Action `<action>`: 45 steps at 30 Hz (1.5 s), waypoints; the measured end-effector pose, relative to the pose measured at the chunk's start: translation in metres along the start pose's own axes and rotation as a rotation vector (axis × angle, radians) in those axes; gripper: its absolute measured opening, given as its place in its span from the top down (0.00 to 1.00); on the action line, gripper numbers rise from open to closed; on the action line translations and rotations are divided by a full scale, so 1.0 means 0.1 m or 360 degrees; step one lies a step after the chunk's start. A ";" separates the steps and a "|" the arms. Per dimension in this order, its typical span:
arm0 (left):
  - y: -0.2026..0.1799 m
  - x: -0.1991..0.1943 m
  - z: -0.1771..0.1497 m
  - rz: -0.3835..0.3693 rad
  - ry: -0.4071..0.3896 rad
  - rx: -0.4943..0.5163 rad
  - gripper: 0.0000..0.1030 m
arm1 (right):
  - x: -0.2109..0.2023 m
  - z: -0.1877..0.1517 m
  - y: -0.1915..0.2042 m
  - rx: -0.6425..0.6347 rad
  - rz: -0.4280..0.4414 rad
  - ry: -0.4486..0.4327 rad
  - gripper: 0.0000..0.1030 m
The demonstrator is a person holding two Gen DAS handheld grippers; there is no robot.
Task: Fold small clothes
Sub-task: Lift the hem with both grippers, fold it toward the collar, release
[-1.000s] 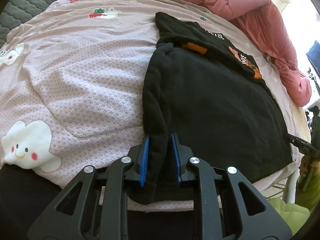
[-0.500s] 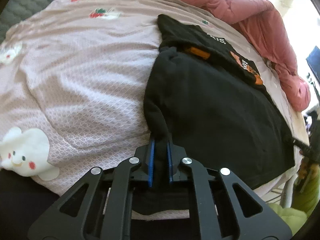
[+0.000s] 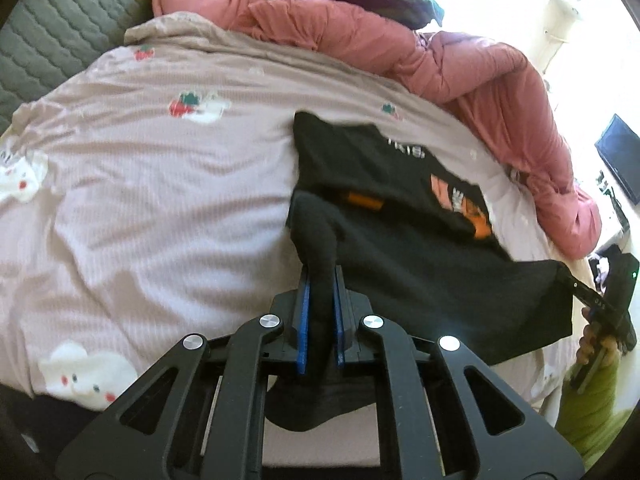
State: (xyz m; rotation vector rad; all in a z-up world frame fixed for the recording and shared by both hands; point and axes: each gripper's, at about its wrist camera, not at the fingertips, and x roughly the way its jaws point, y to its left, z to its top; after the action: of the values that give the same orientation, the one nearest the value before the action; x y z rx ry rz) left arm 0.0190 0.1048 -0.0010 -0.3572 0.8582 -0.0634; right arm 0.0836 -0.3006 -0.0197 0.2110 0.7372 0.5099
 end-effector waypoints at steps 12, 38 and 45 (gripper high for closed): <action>-0.13 0.25 0.68 -0.0006 -0.0073 -0.0045 0.97 | 0.22 0.55 -0.12 0.0040 -0.0059 -0.0102 0.92; 0.06 1.17 1.03 -0.0018 -0.0041 -0.0136 0.82 | 1.22 0.83 -0.59 0.0202 -0.0274 0.0098 0.64; -0.05 0.94 0.85 0.0007 -0.0128 -0.0057 0.67 | 0.96 0.73 -0.47 0.0138 -0.0385 0.0036 0.37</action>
State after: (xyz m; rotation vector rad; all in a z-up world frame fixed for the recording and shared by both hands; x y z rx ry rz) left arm 0.1447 0.1061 -0.0169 -0.3888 0.7815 -0.0293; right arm 0.2115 -0.2925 -0.0395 0.1940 0.7957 0.2509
